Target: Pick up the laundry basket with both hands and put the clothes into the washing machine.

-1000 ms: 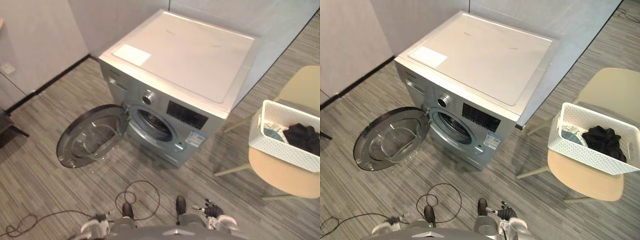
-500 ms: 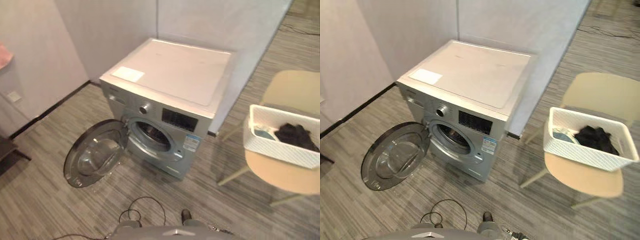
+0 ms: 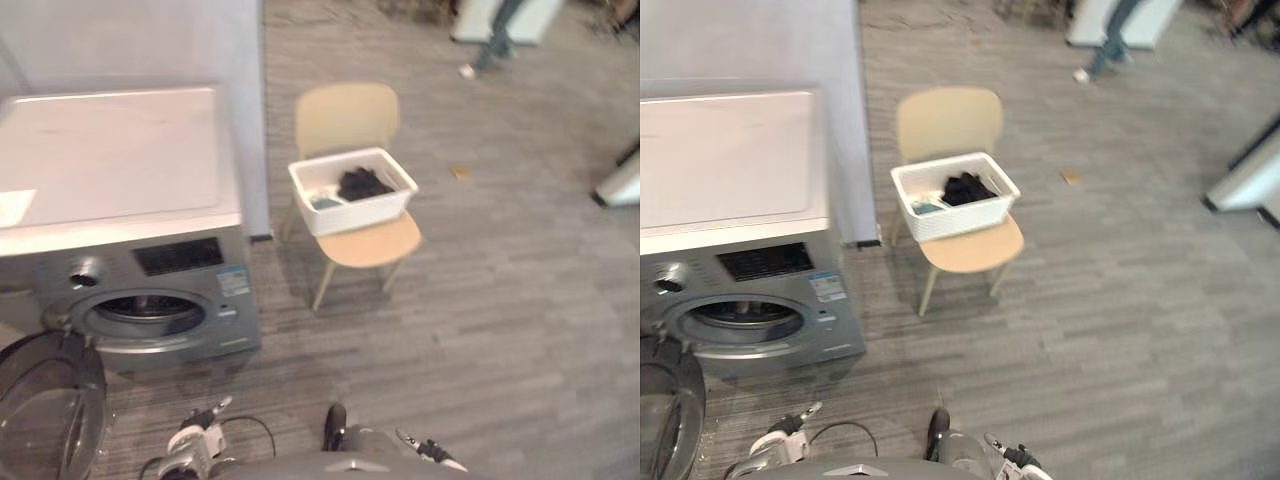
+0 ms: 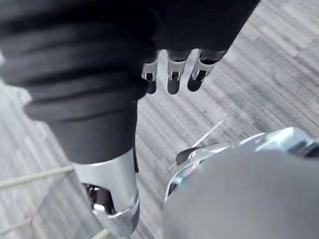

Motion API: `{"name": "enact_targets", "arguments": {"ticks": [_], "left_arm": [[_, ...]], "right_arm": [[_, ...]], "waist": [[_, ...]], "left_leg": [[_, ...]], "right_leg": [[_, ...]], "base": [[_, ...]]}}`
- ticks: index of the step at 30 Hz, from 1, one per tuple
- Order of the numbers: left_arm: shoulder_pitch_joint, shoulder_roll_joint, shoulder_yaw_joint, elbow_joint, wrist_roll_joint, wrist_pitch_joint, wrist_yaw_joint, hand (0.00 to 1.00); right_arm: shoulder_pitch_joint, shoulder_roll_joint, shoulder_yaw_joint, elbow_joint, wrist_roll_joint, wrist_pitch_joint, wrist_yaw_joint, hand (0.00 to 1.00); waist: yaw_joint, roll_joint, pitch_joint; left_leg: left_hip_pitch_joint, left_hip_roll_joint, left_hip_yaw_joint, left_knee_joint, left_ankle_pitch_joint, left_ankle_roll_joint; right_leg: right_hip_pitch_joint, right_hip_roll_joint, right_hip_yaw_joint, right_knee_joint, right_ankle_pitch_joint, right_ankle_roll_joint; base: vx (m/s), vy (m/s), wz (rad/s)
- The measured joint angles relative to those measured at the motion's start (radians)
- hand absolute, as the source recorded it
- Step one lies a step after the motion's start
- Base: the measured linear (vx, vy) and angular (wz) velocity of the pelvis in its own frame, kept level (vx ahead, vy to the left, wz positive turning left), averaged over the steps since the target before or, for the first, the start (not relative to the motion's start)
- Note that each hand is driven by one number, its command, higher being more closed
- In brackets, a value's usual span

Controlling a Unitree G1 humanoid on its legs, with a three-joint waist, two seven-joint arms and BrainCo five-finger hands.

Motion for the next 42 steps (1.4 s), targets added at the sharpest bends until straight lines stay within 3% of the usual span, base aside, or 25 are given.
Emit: {"name": "enact_targets", "arguments": {"ticks": [1, 7, 10, 11, 12, 13, 14, 16, 17, 18, 19, 21, 22, 23, 25, 26, 28, 29, 30, 31, 32, 35, 39, 41, 42], "left_arm": [[-0.006, -0.001, -0.015, 0.019, 0.001, 0.0, 0.0, 0.0], [-0.007, 0.003, -0.011, 0.045, 0.004, 0.0, -0.002, 0.0], [0.01, 0.008, 0.067, 0.059, 0.002, 0.001, -0.001, 0.0], [0.032, 0.022, 0.096, 0.055, -0.008, -0.004, 0.007, 0.0], [0.043, 0.028, 0.095, 0.032, -0.01, -0.012, 0.01, 0.0], [0.049, 0.037, 0.095, -0.009, -0.018, -0.022, 0.015, 0.0], [0.052, 0.038, 0.096, -0.018, -0.02, -0.022, 0.014, 0.0], [0.048, 0.019, 0.098, -0.033, -0.028, -0.021, 0.014, 0.0], [0.057, 0.0, 0.094, -0.033, -0.039, -0.019, 0.015, 0.0], [0.076, -0.013, 0.094, -0.048, -0.064, -0.02, 0.015, 0.0], [0.081, -0.013, 0.088, -0.053, -0.064, -0.02, 0.015, 0.0], [0.101, -0.014, 0.087, -0.062, -0.065, -0.014, 0.015, 0.0], [0.103, -0.018, 0.095, -0.061, -0.064, -0.011, 0.015, 0.0], [0.111, -0.021, 0.096, -0.061, -0.065, -0.009, 0.015, 0.0], [0.123, -0.027, 0.122, -0.051, -0.066, -0.006, 0.015, 0.0], [0.125, -0.03, 0.139, -0.038, -0.067, -0.002, 0.016, 0.0], [0.125, -0.027, 0.152, -0.03, -0.074, -0.002, 0.016, 0.0], [0.122, -0.013, 0.14, -0.012, -0.074, -0.001, 0.015, 0.0], [0.122, -0.002, 0.128, -0.005, -0.073, 0.0, 0.015, 0.0], [0.123, 0.022, 0.098, -0.001, -0.067, 0.002, 0.015, 0.0], [0.124, 0.032, 0.082, 0.0, -0.058, 0.003, 0.015, 0.0], [0.108, 0.049, 0.052, -0.004, -0.053, 0.01, 0.016, 0.0], [0.055, 0.038, 0.0, -0.025, -0.052, 0.006, 0.016, 0.0], [0.041, 0.019, -0.015, -0.026, -0.05, -0.002, 0.016, 0.0], [0.042, 0.011, -0.014, -0.028, -0.035, -0.002, 0.015, 0.0]], "right_arm": [[0.01, 0.003, -0.046, 0.024, -0.005, 0.002, -0.001, 0.0], [0.041, -0.011, -0.167, 0.118, -0.006, 0.009, 0.001, 0.0], [0.036, -0.004, -0.194, 0.116, -0.001, 0.009, 0.0, 0.0], [0.032, -0.001, -0.202, 0.111, 0.003, 0.006, -0.003, 0.0], [0.031, 0.0, -0.201, 0.108, 0.003, 0.006, -0.004, 0.0], [0.031, 0.003, -0.197, 0.079, 0.003, 0.005, -0.012, 0.0], [0.024, 0.005, -0.187, 0.062, 0.004, 0.003, -0.015, 0.0], [-0.002, -0.019, -0.126, 0.006, 0.013, 0.0, -0.031, 0.0], [-0.02, -0.025, -0.092, -0.011, 0.013, -0.003, -0.036, 0.0], [-0.049, -0.028, -0.077, -0.003, 0.012, -0.003, -0.034, 0.0], [-0.056, -0.025, -0.072, -0.002, 0.012, -0.002, -0.033, 0.0], [-0.083, -0.004, -0.042, -0.012, 0.011, -0.003, -0.033, 0.0], [-0.084, -0.004, -0.028, -0.023, 0.011, -0.003, -0.033, 0.0], [-0.085, -0.005, -0.024, -0.025, 0.011, -0.004, -0.033, 0.0], [-0.109, -0.013, 0.007, -0.032, 0.007, -0.006, -0.033, 0.0], [-0.118, -0.015, 0.021, -0.033, -0.004, -0.006, -0.032, 0.0], [-0.117, -0.012, 0.038, -0.036, -0.007, -0.008, -0.031, 0.0], [-0.108, -0.004, 0.049, -0.033, -0.007, -0.013, -0.026, 0.0], [-0.103, 0.002, 0.06, -0.03, -0.007, -0.016, -0.018, 0.0], [-0.092, 0.014, 0.09, -0.027, -0.008, -0.019, -0.006, 0.0], [-0.08, 0.019, 0.109, -0.015, -0.01, -0.02, 0.005, 0.0], [-0.069, 0.013, 0.123, -0.007, -0.034, -0.021, 0.009, 0.0], [-0.051, 0.011, 0.093, -0.025, -0.037, -0.024, 0.008, 0.0], [-0.039, 0.021, 0.07, -0.036, -0.037, -0.022, 0.006, 0.0], [-0.031, 0.028, 0.07, -0.037, -0.036, -0.023, 0.006, 0.0]], "waist": [[-0.004, -0.003, 0.015], [-0.015, 0.029, 0.008], [-0.027, 0.028, 0.003], [-0.011, 0.021, 0.015], [-0.005, 0.025, 0.02], [0.014, 0.008, 0.022], [0.024, 0.016, 0.028], [0.034, 0.044, 0.049], [0.048, 0.054, 0.054], [0.063, 0.055, 0.054], [0.07, 0.055, 0.054], [0.082, 0.058, 0.059], [0.087, 0.058, 0.061], [0.098, 0.057, 0.059], [0.122, 0.05, 0.052], [0.123, 0.045, 0.054], [0.123, 0.032, 0.055], [0.121, 0.022, 0.05], [0.116, 0.012, 0.045], [0.104, -0.008, 0.039], [0.098, -0.019, 0.037], [0.084, -0.026, 0.04], [0.065, -0.02, 0.045], [0.066, -0.019, 0.045], [0.065, -0.024, 0.042]], "left_leg": [[0.017, -0.007, -0.005, -0.007, 0.002, -0.069], [0.05, 0.018, -0.081, -0.091, 0.016, -0.056], [0.043, 0.089, -0.085, 0.006, -0.032, 0.006], [-0.011, 0.161, -0.101, 0.242, -0.038, 0.109], [-0.058, 0.197, -0.126, 0.355, -0.015, 0.155], [-0.145, 0.234, -0.205, 0.546, 0.024, 0.177], [-0.181, 0.235, -0.241, 0.621, 0.025, 0.157], [-0.299, 0.166, -0.346, 0.793, -0.008, 0.097], [-0.359, 0.071, -0.398, 0.815, -0.047, 0.032], [-0.397, -0.012, -0.42, 0.739, -0.065, 0.009], [-0.4, -0.029, -0.409, 0.688, -0.067, 0.014], [-0.402, -0.085, -0.319, 0.377, -0.046, 0.039], [-0.406, -0.117, -0.311, 0.252, 0.016, 0.066], [-0.4, -0.132, -0.323, 0.22, 0.057, 0.068], [-0.377, -0.182, -0.356, 0.174, 0.096, 0.135], [-0.359, -0.191, -0.345, 0.176, 0.075, 0.164], [-0.331, -0.204, -0.329, 0.171, 0.048, 0.168], [-0.278, -0.218, -0.325, 0.14, 0.023, 0.161], [-0.255, -0.227, -0.325, 0.118, 0.022, 0.16], [-0.21, -0.238, -0.323, 0.09, 0.021, 0.16], [-0.175, -0.239, -0.326, 0.076, 0.015, 0.16], [-0.067, -0.232, -0.363, 0.032, 0.015, 0.16], [-0.016, -0.19, -0.467, 0.031, 0.016, 0.156], [-0.006, -0.158, -0.503, 0.036, 0.002, 0.104], [-0.004, -0.134, -0.528, 0.044, -0.027, 0.054]], "right_leg": [[-0.025, -0.032, 0.007, 0.086, -0.032, -0.007], [0.004, 0.025, -0.023, 0.107, -0.088, -0.019], [0.016, 0.061, -0.042, 0.162, -0.157, -0.052], [0.052, 0.093, -0.035, 0.153, -0.181, -0.072], [0.07, 0.105, -0.03, 0.138, -0.182, -0.078], [0.104, 0.124, -0.014, 0.119, -0.184, -0.085], [0.117, 0.129, -0.008, 0.117, -0.189, -0.089], [0.164, 0.151, 0.019, 0.09, -0.2, -0.101], [0.182, 0.158, 0.044, 0.061, -0.199, -0.099], [0.207, 0.162, 0.051, 0.018, -0.184, -0.076], [0.22, 0.164, 0.05, -0.001, -0.179, -0.071], [0.283, 0.175, 0.038, -0.074, -0.159, -0.056], [0.31, 0.175, 0.043, -0.095, -0.164, -0.048], [0.322, 0.175, 0.054, -0.112, -0.163, -0.042], [0.342, 0.161, 0.108, -0.15, -0.161, -0.02], [0.338, 0.145, 0.121, -0.125, -0.177, -0.008], [0.333, 0.123, 0.151, -0.064, -0.207, 0.011], [0.272, 0.097, 0.186, 0.14, -0.249, 0.069], [0.231, 0.081, 0.186, 0.251, -0.252, 0.088], [0.154, 0.043, 0.183, 0.463, -0.221, 0.149], [0.109, 0.025, 0.182, 0.591, -0.186, 0.171], [0.029, -0.055, 0.167, 0.78, -0.175, 0.158], [0.007, -0.154, 0.193, 0.573, -0.195, 0.118], [0.024, -0.167, 0.267, 0.376, -0.162, 0.092], [0.047, -0.165, 0.323, 0.26, -0.098, 0.087]], "base": [[0.05, -0.128, -0.21], [0.01, -0.146, 0.09], [0.07, -0.216, 0.0], [0.14, -0.225, -0.24], [0.2, -0.287, -0.37], [0.13, -0.217, -0.3], [0.17, -0.205, -0.34], [0.14, -0.095, -0.38], [0.17, -0.027, -0.54], [0.23, 0.003, -0.5], [0.21, 0.017, -0.42], [0.29, 0.009, -0.06], [0.28, 0.0, 0.1], [0.36, 0.044, -0.23], [0.41, 0.094, -0.51], [0.37, 0.089, -0.34], [0.32, 0.092, -0.16], [0.34, 0.099, -0.06], [0.41, 0.094, 0.06], [0.27, 0.025, 0.16], [0.36, 0.007, 0.17], [0.33, -0.076, 0.28], [0.25, -0.207, 0.63], [0.21, -0.367, 0.71], [0.22, -0.528, 0.7]]}}
